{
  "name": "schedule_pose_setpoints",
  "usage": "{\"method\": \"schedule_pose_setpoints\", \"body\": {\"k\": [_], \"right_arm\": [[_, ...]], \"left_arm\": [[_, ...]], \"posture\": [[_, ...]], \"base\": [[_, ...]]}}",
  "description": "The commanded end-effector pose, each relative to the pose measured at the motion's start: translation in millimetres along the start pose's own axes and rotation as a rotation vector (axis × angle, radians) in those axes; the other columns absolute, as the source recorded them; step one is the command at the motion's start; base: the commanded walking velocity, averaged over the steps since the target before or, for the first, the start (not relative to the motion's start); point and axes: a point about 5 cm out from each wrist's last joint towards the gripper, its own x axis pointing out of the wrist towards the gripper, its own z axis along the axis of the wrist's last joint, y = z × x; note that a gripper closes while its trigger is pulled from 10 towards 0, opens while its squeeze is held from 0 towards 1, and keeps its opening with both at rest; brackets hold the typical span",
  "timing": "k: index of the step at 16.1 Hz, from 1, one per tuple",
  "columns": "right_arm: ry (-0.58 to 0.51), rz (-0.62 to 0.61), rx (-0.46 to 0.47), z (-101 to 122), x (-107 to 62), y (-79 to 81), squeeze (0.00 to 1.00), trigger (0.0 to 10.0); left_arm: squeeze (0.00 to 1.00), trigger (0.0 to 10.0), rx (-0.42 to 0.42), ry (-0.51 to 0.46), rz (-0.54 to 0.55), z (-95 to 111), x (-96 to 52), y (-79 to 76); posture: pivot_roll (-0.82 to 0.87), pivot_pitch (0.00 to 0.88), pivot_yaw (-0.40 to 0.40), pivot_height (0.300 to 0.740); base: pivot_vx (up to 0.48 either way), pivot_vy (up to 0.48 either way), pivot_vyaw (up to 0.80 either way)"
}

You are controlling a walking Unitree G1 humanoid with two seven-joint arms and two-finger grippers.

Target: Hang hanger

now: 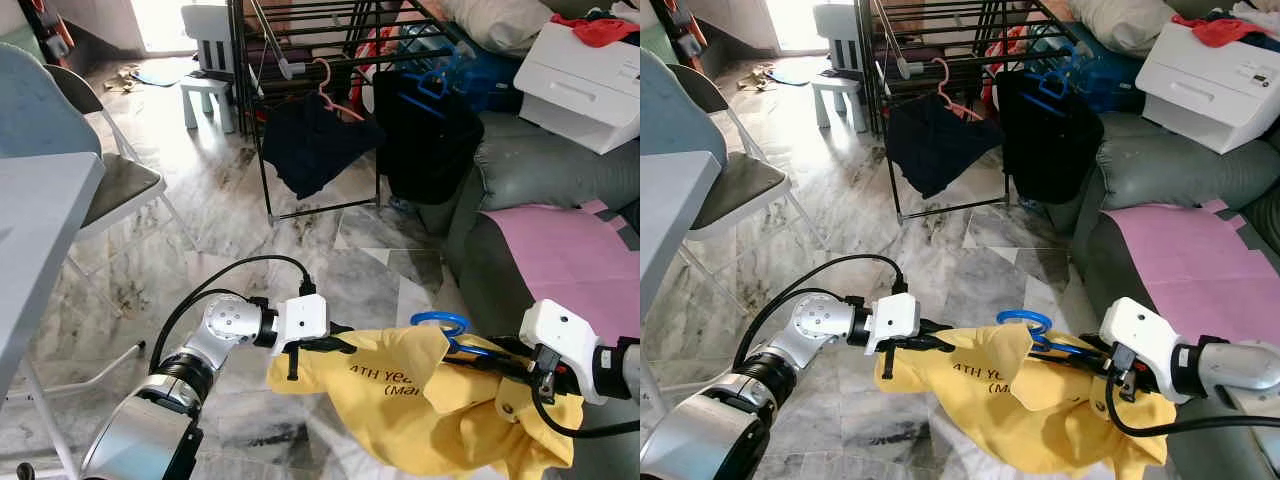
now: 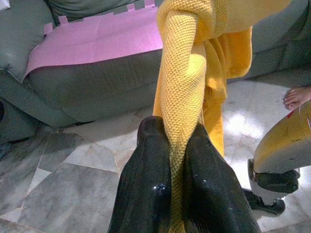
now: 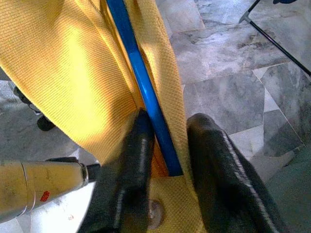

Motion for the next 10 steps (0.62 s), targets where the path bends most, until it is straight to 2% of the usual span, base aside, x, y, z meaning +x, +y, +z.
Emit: {"method": "schedule_pose_setpoints", "body": {"k": [1, 5, 7, 10], "right_arm": [[0.005, 0.014, -0.004, 0.9, -1.8, 0.1, 0.00, 0.0], [0.005, 0.014, -0.004, 0.9, -1.8, 0.1, 0.00, 0.0], [0.003, 0.085, 0.057, -5.4, 6.1, 13.5, 0.00, 0.0], [-0.006, 0.085, 0.074, -6.2, 9.2, 15.2, 0.00, 0.0]], "left_arm": [[0.00, 10.0, 0.044, -0.035, 0.015, 8.6, 1.2, 5.2], [0.00, 10.0, 0.044, -0.035, 0.015, 8.6, 1.2, 5.2], [0.00, 10.0, 0.059, -0.035, 0.054, 10.0, 2.0, 7.8], [0.00, 10.0, 0.062, -0.033, 0.079, 10.2, 1.6, 9.4]], "posture": [[-0.05, 0.000, -0.034, 0.740], [-0.05, 0.000, -0.034, 0.740], [-0.05, 0.000, -0.045, 0.740], [-0.05, 0.000, -0.046, 0.740]], "base": [[0.000, 0.000, 0.00], [0.000, 0.000, 0.00], [0.000, 0.000, 0.00], [0.000, 0.000, 0.00]]}}
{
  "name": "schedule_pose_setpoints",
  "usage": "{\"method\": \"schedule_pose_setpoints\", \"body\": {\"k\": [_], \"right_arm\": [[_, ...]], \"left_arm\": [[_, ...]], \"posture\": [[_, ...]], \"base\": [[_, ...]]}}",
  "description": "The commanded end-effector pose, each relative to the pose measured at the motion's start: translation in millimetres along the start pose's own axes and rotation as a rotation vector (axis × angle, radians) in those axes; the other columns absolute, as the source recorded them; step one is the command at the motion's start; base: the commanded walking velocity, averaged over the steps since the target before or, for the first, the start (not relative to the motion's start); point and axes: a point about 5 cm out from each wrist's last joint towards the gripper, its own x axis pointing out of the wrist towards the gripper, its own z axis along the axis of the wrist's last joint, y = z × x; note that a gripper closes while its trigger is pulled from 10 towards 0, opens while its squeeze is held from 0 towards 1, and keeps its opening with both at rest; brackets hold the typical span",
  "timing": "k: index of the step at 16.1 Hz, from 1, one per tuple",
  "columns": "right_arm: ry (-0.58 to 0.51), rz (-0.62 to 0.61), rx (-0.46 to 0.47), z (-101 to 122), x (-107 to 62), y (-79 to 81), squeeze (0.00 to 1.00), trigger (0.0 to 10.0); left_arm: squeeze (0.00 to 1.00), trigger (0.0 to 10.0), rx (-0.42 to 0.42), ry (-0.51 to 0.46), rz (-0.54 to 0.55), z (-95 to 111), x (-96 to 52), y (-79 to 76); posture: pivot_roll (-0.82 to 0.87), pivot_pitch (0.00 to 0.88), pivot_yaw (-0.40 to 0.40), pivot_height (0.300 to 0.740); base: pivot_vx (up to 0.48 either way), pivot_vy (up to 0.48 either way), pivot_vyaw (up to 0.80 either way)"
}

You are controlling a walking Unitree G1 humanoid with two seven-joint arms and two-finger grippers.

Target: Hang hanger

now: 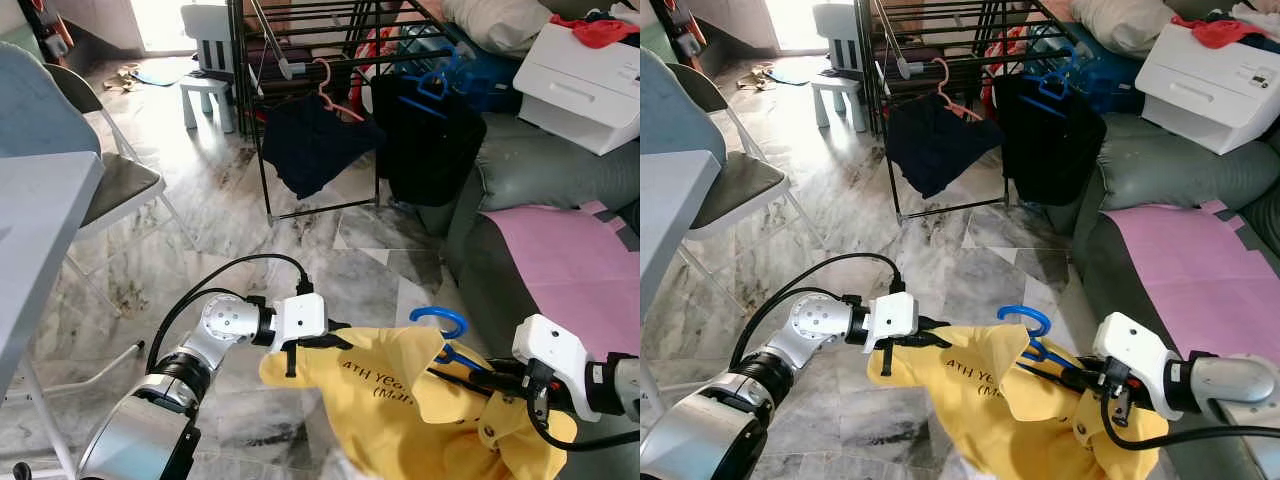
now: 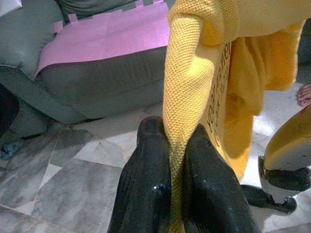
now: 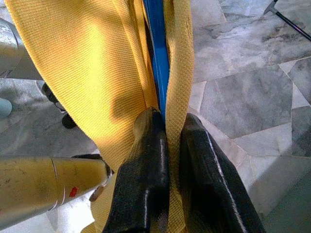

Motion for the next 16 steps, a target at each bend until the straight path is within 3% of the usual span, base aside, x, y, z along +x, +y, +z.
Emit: {"method": "schedule_pose_setpoints", "body": {"k": [1, 4, 5, 6, 10, 16], "right_arm": [[-0.016, 0.004, 0.025, 0.2, 3.4, 0.6, 0.00, 0.0], [-0.024, -0.010, 0.036, 0.1, 5.5, 0.4, 0.00, 0.0], [-0.027, -0.016, 0.040, -0.1, 6.3, 0.6, 0.00, 0.0], [-0.028, -0.018, 0.041, 0.0, 6.6, 0.7, 0.00, 0.0], [-0.008, -0.106, 0.049, -5.8, 10.8, -5.9, 0.00, 0.0], [0.003, -0.193, 0.076, -13.4, 25.0, -10.4, 0.00, 0.0]], "left_arm": [[0.00, 10.0, 0.040, -0.044, 0.065, 10.5, 1.8, 9.6], [0.00, 10.0, 0.040, -0.036, 0.089, 10.0, 1.4, 11.2], [0.00, 10.0, 0.011, -0.031, 0.141, 9.0, 0.7, 15.1], [1.00, 10.0, -0.011, -0.032, 0.162, 8.4, 0.2, 16.9], [1.00, 10.0, -0.087, -0.052, 0.179, 4.6, -1.4, 16.1], [1.00, 10.0, -0.167, -0.078, 0.286, 2.7, -14.7, 28.3]], "posture": [[-0.05, 0.000, -0.046, 0.740], [-0.05, 0.000, -0.046, 0.740], [-0.05, 0.000, -0.046, 0.740], [-0.05, 0.000, -0.045, 0.740], [-0.05, 0.000, -0.040, 0.740], [-0.04, 0.000, -0.030, 0.740]], "base": [[0.000, 0.000, 0.00], [0.000, 0.000, 0.00], [0.000, 0.000, 0.00], [0.000, 0.000, 0.00], [0.000, 0.000, 0.00], [0.000, 0.000, 0.00]]}}
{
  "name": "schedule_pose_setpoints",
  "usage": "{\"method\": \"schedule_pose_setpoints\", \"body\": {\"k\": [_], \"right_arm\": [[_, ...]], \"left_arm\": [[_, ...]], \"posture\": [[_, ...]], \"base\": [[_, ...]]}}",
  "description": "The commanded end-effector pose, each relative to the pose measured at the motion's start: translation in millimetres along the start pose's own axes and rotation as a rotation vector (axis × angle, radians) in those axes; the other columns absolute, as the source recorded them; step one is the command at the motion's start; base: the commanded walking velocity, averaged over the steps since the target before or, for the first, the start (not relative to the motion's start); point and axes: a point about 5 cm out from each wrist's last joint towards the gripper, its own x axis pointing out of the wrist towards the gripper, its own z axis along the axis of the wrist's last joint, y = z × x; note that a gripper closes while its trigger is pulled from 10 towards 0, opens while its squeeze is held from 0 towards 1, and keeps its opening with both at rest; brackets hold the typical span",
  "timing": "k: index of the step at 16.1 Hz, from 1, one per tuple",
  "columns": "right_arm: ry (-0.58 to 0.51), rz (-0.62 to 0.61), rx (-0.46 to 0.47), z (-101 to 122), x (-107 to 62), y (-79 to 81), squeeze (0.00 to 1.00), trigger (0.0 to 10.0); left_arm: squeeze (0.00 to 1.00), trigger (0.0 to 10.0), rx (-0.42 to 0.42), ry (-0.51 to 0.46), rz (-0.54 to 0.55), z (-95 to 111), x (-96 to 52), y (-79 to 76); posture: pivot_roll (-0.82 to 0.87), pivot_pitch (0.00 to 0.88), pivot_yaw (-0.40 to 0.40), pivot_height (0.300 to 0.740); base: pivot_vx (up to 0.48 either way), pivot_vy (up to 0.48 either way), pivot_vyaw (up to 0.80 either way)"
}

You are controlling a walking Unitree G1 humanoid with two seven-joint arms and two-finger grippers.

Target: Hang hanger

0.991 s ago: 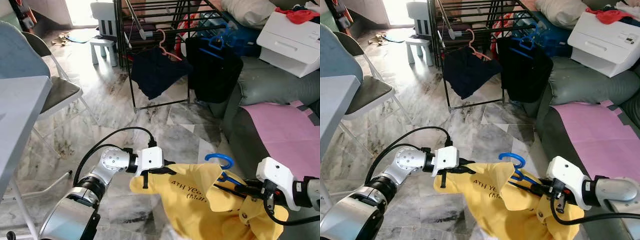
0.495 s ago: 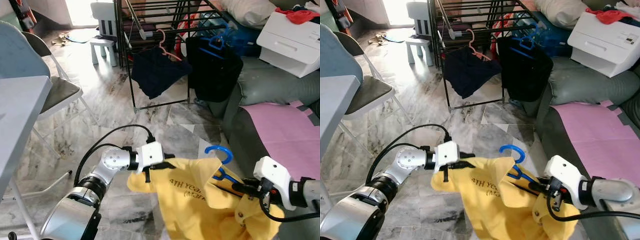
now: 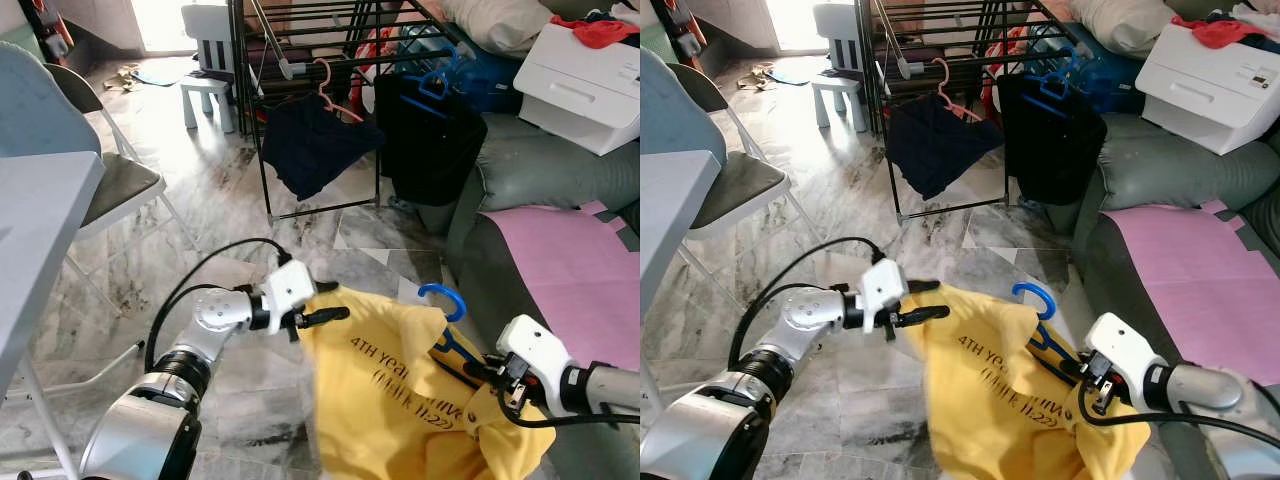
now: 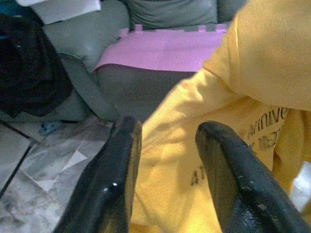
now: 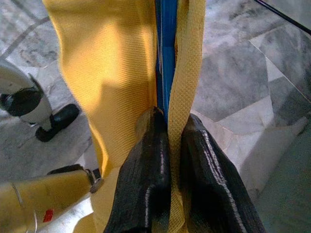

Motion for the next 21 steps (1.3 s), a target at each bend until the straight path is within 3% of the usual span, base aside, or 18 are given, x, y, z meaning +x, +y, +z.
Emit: {"method": "schedule_pose_setpoints", "body": {"k": [1, 2, 5, 8, 10, 12, 13, 14, 15, 18, 19, 20, 21], "right_arm": [[-0.027, -0.020, -0.032, 9.9, 0.2, -4.3, 0.00, 0.0], [-0.028, -0.028, -0.029, 9.6, 1.3, -4.4, 0.00, 0.0], [-0.028, -0.156, 0.004, 5.7, 9.2, -10.9, 0.00, 0.0], [-0.098, -0.364, 0.139, 4.8, 21.8, -12.8, 0.00, 0.0], [-0.134, -0.434, 0.230, 3.3, 32.1, -7.3, 0.00, 0.0], [-0.150, -0.487, 0.301, -0.3, 45.3, -0.9, 0.00, 0.0], [-0.167, -0.527, 0.355, -0.3, 58.1, 1.9, 0.00, 0.0], [-0.172, -0.540, 0.367, 0.0, 63.1, 5.0, 0.00, 0.0], [-0.188, -0.596, 0.439, -1.9, 72.9, 8.3, 0.00, 0.0], [-0.196, -0.678, 0.581, -11.7, 84.1, 10.7, 0.00, 0.0], [-0.172, -0.696, 0.579, -19.7, 88.4, 14.8, 0.00, 0.0], [-0.152, -0.716, 0.636, -30.1, 95.0, 20.5, 0.00, 0.0], [-0.158, -0.730, 0.753, -37.9, 100.9, 27.0, 0.00, 0.0]], "left_arm": [[1.00, 10.0, 0.001, -0.011, 0.018, 7.0, 1.0, 7.8], [1.00, 10.0, -0.014, -0.009, 0.035, 6.6, 0.8, 9.2], [1.00, 10.0, -0.193, 0.053, 0.243, -6.8, -2.3, 18.8], [1.00, 10.0, -0.397, 0.116, 0.577, -29.4, -16.5, 25.9], [1.00, 10.0, -0.499, 0.150, 0.709, -42.4, -24.9, 24.1], [1.00, 10.0, -0.549, 0.186, 0.753, -52.0, -27.6, 17.6], [1.00, 10.0, -0.574, 0.276, 0.815, -64.1, -32.9, 11.1], [1.00, 10.0, -0.574, 0.317, 0.829, -69.6, -36.1, 7.6], [1.00, 10.0, -0.577, 0.386, 0.837, -81.1, -43.2, -1.4], [1.00, 10.0, -0.638, 0.463, 0.892, -97.9, -57.1, -13.6], [1.00, 10.0, -0.651, 0.483, 0.901, -103.2, -59.8, -20.0], [1.00, 10.0, -0.666, 0.513, 0.893, -108.4, -59.8, -28.1], [1.00, 10.0, -0.702, 0.524, 0.897, -111.3, -58.3, -33.6]], "posture": [[-0.04, 0.000, -0.029, 0.740], [-0.04, 0.000, -0.030, 0.740], [-0.04, 0.000, -0.023, 0.740], [-0.03, 0.000, -0.025, 0.740], [-0.03, 0.000, -0.027, 0.740], [-0.01, 0.000, -0.028, 0.740], [0.00, 0.000, -0.028, 0.740], [0.00, 0.000, -0.028, 0.740], [0.01, 0.000, -0.035, 0.740], [0.03, 0.000, -0.055, 0.740], [0.04, 0.000, -0.067, 0.740], [0.04, 0.000, -0.079, 0.740], [0.03, 0.000, -0.086, 0.740]], "base": [[0.000, 0.000, 0.00], [0.000, 0.000, 0.00], [0.000, 0.000, 0.00], [0.000, 0.000, 0.00], [0.000, 0.000, 0.00], [0.000, 0.000, 0.00], [0.000, 0.000, 0.00], [0.000, 0.000, 0.00], [0.000, 0.000, 0.00], [0.000, 0.000, 0.00], [0.000, 0.000, 0.00], [0.000, 0.000, 0.00], [0.000, 0.000, 0.00]]}}
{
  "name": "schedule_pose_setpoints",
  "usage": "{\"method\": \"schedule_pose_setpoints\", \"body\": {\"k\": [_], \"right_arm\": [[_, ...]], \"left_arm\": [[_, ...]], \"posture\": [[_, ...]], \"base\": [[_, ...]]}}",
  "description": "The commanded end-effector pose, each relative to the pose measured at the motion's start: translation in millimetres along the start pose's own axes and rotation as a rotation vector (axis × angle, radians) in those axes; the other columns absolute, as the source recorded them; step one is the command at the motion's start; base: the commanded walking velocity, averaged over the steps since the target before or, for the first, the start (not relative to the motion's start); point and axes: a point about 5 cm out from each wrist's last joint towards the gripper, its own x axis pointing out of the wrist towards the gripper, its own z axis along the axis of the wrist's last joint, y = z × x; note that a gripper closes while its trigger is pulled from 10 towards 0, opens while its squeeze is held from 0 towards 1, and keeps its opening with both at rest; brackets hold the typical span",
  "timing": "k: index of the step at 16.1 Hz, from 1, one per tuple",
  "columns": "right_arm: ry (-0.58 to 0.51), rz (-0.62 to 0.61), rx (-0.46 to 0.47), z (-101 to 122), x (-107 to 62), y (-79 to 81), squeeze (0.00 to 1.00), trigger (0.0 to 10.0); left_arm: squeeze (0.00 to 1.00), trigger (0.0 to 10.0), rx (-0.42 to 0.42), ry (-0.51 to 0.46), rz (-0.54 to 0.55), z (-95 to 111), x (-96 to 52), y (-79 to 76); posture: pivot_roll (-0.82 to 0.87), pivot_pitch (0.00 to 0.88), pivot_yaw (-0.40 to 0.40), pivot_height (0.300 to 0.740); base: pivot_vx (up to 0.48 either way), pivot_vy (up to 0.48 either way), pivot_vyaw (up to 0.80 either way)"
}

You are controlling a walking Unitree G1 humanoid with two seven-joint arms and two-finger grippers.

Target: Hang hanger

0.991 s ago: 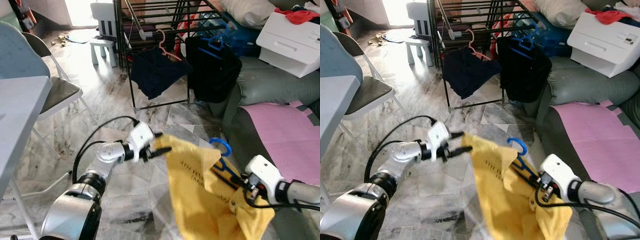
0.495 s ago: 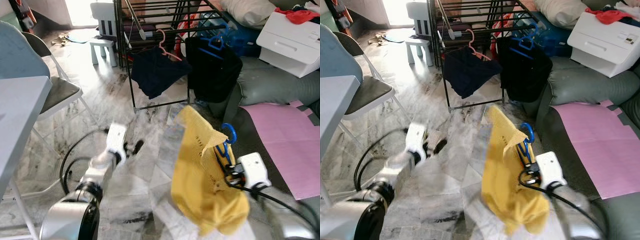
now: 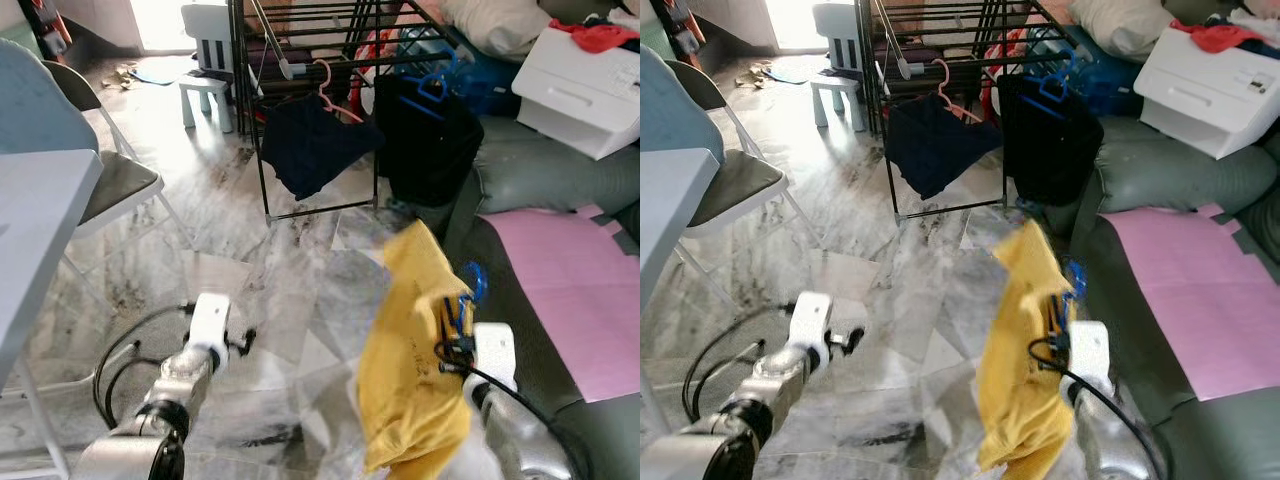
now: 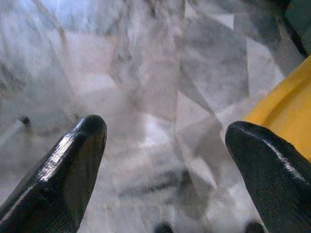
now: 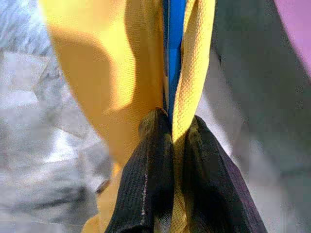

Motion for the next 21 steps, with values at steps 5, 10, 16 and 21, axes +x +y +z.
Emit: {"method": "schedule_pose_setpoints", "body": {"k": [5, 10, 16, 21], "right_arm": [[0.095, -0.075, 0.110, -39.9, 1.8, 4.7, 0.00, 0.0], [0.151, -0.023, 0.031, -53.3, 2.1, 11.8, 0.00, 0.0], [0.173, 0.006, 0.048, -63.0, -1.6, 18.0, 0.00, 0.0], [0.197, -0.019, 0.053, -71.6, -6.5, 13.2, 0.00, 0.0]], "left_arm": [[0.91, 10.0, 0.055, 0.128, -0.035, -37.4, -4.7, -20.6], [0.00, 10.0, 0.078, 0.173, -0.026, -46.2, -6.5, -22.4], [0.00, 10.0, 0.078, 0.197, -0.015, -52.8, -9.1, -16.7], [0.00, 10.0, 0.121, 0.226, -0.022, -59.9, -11.8, -13.7]], "posture": [[0.07, 0.000, -0.117, 0.740], [0.05, 0.000, -0.114, 0.740], [0.04, 0.000, -0.114, 0.740], [0.03, 0.000, -0.093, 0.740]], "base": [[0.000, 0.000, 0.00], [0.000, 0.000, 0.00], [0.000, -0.216, 0.38], [0.000, -0.345, 0.00]]}}
